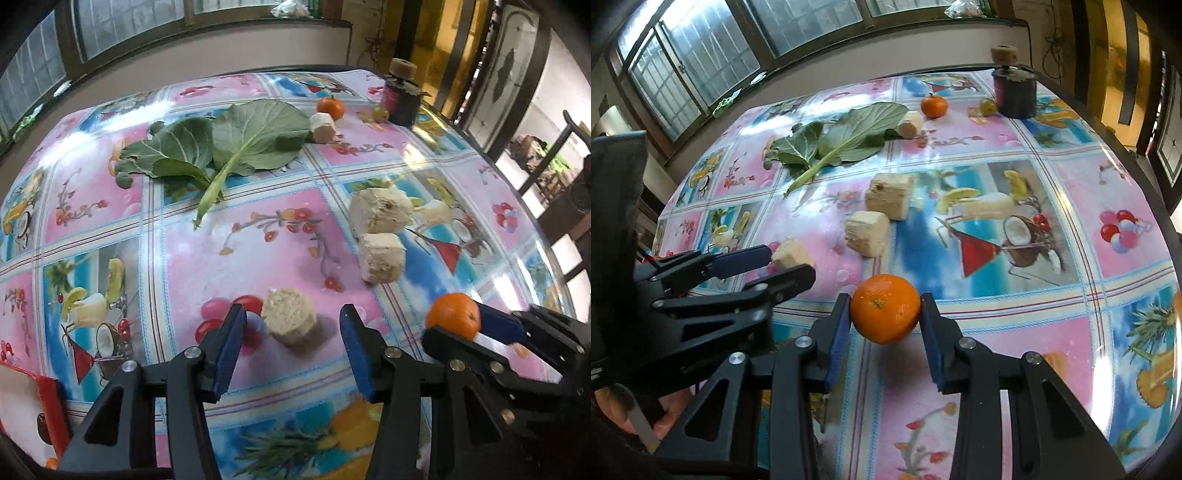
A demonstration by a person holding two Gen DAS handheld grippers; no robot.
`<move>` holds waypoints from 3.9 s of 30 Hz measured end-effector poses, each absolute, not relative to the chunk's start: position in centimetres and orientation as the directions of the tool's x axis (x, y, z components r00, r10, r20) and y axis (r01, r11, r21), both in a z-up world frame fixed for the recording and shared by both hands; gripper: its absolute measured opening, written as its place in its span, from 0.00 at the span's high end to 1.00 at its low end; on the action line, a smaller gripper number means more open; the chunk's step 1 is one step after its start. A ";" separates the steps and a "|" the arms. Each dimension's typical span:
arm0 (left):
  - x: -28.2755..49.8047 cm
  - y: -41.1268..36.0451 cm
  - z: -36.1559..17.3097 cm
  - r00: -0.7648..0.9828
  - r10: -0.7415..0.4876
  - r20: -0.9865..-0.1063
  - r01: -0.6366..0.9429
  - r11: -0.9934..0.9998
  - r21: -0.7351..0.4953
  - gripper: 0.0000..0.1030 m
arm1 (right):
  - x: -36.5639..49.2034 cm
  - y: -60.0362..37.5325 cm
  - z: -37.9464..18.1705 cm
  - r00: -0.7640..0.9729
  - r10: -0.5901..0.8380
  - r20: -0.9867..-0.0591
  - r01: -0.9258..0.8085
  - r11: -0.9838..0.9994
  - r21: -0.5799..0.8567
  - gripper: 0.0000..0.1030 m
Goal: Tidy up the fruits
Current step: 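Grasp a mandarin with right gripper while left gripper grasps the round beige cake, then carry the mandarin and round beige cake in both grippers over the tray, then open both grippers to drop the mandarin and cake into the tray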
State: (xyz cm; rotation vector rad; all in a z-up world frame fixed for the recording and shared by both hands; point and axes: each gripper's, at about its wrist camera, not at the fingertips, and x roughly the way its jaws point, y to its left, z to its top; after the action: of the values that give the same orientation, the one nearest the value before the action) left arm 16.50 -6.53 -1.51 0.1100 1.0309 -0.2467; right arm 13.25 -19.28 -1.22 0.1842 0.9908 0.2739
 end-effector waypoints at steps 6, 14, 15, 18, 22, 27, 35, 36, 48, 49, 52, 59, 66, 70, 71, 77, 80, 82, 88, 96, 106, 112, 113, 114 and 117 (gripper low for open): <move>16.5 -6.5 -1.7 0.526 -0.118 -0.843 0.223 0.975 0.003 0.59 | 13.1 -19.7 -1.5 0.510 0.315 -0.800 -0.142 0.949 0.283 0.62; 15.8 -6.3 -1.5 0.528 -0.128 -0.840 0.228 0.974 -0.006 0.72 | 13.1 -19.7 -1.6 0.508 0.318 -0.800 -0.142 0.948 0.286 0.62; 15.6 -6.1 -1.4 0.526 -0.130 -0.840 0.225 0.974 -0.010 0.72 | 13.1 -19.7 -1.6 0.508 0.318 -0.800 -0.141 0.948 0.287 0.62; 15.0 -5.8 -1.1 0.529 -0.131 -0.838 0.207 0.978 -0.023 0.72 | 13.0 -19.6 -1.6 0.508 0.322 -0.799 -0.145 0.946 0.289 0.62; 13.8 -4.6 0.0 0.548 -0.115 -0.829 0.165 0.986 -0.028 0.72 | 12.8 -19.1 -1.2 0.510 0.324 -0.797 -0.158 0.946 0.283 0.62; 12.1 -2.5 1.8 0.576 -0.076 -0.814 0.102 0.995 -0.020 0.72 | 12.4 -17.9 -0.7 0.509 0.332 -0.794 -0.183 0.943 0.277 0.62; 8.9 3.3 4.4 0.605 -0.001 -0.796 -0.007 1.000 -0.006 0.72 | 11.3 -13.3 0.6 0.496 0.365 -0.788 -0.261 0.928 0.266 0.62; 8.4 4.3 4.6 0.607 0.014 -0.795 -0.025 1.000 -0.002 0.72 | 11.1 -12.6 0.9 0.495 0.371 -0.786 -0.272 0.925 0.266 0.62; 4.0 14.5 5.7 0.602 0.130 -0.787 -0.198 0.980 0.011 0.72 | 9.4 -1.7 3.5 0.449 0.463 -0.764 -0.424 0.863 0.274 0.62; 3.6 15.3 5.6 0.599 0.142 -0.788 -0.213 0.977 0.014 0.72 | 9.3 -0.6 3.7 0.446 0.467 -0.764 -0.440 0.857 0.268 0.62; 2.9 17.4 5.3 0.587 0.161 -0.793 -0.245 0.969 0.015 0.72 | 9.0 1.9 3.9 0.427 0.485 -0.763 -0.468 0.841 0.273 0.62; 1.4 20.5 4.8 0.571 0.192 -0.798 -0.296 0.955 0.019 0.72 | 8.1 7.3 4.2 0.400 0.503 -0.766 -0.528 0.810 0.256 0.62; 0.1 22.3 3.8 0.549 0.209 -0.810 -0.321 0.947 0.027 0.72 | 7.5 10.7 3.7 0.372 0.507 -0.777 -0.562 0.789 0.246 0.62; -0.5 23.2 3.2 0.539 0.214 -0.815 -0.331 0.943 0.029 0.72 | 7.2 12.3 3.3 0.358 0.502 -0.787 -0.577 0.782 0.237 0.62; -0.6 23.4 3.1 0.536 0.215 -0.816 -0.333 0.942 0.029 0.72 | 7.2 12.7 3.1 0.352 0.501 -0.790 -0.579 0.780 0.236 0.62; -0.9 24.0 2.4 0.524 0.208 -0.826 -0.339 0.941 0.022 0.72 | 6.9 14.4 2.4 0.337 0.491 -0.804 -0.591 0.775 0.225 0.62; -0.9 24.1 2.1 0.519 0.205 -0.829 -0.338 0.941 0.021 0.72 | 6.8 14.9 1.9 0.329 0.485 -0.810 -0.593 0.774 0.222 0.62; -0.9 24.1 2.0 0.518 0.201 -0.831 -0.336 0.942 0.018 0.72 | 6.9 15.2 1.7 0.327 0.479 -0.815 -0.596 0.774 0.216 0.62; -0.9 24.3 1.6 0.512 0.196 -0.837 -0.337 0.941 0.015 0.72 | 6.9 15.7 1.0 0.319 0.467 -0.825 -0.593 0.777 0.210 0.62; -0.9 24.4 1.5 0.513 0.196 -0.836 -0.338 0.941 0.013 0.72 | 7.0 16.4 0.6 0.317 0.452 -0.834 -0.598 0.778 0.194 0.62; -0.9 24.4 1.6 0.518 0.187 -0.835 -0.334 0.942 0.004 0.72 | 7.4 16.7 0.5 0.319 0.445 -0.837 -0.600 0.779 0.186 0.62; -1.3 24.5 2.0 0.526 0.190 -0.829 -0.336 0.942 0.003 0.72 | 8.0 17.2 0.8 0.326 0.439 -0.837 -0.604 0.778 0.173 0.62; -1.3 24.5 2.0 0.527 0.190 -0.828 -0.334 0.942 0.003 0.72 | 8.1 17.4 0.7 0.325 0.436 -0.839 -0.606 0.777 0.169 0.62; -1.3 24.5 2.0 0.526 0.196 -0.828 -0.335 0.942 0.009 0.72 | 8.2 17.5 0.6 0.321 0.434 -0.842 -0.607 0.777 0.169 0.62; -1.5 24.8 1.8 0.521 0.199 -0.830 -0.343 0.939 0.010 0.71 | 8.0 17.8 0.5 0.316 0.432 -0.845 -0.612 0.773 0.167 0.62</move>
State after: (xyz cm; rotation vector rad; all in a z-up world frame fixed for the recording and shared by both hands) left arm -1.48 24.78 1.81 -0.1629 0.9708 0.3265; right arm 8.03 17.85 0.46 -0.1974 1.0421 0.6929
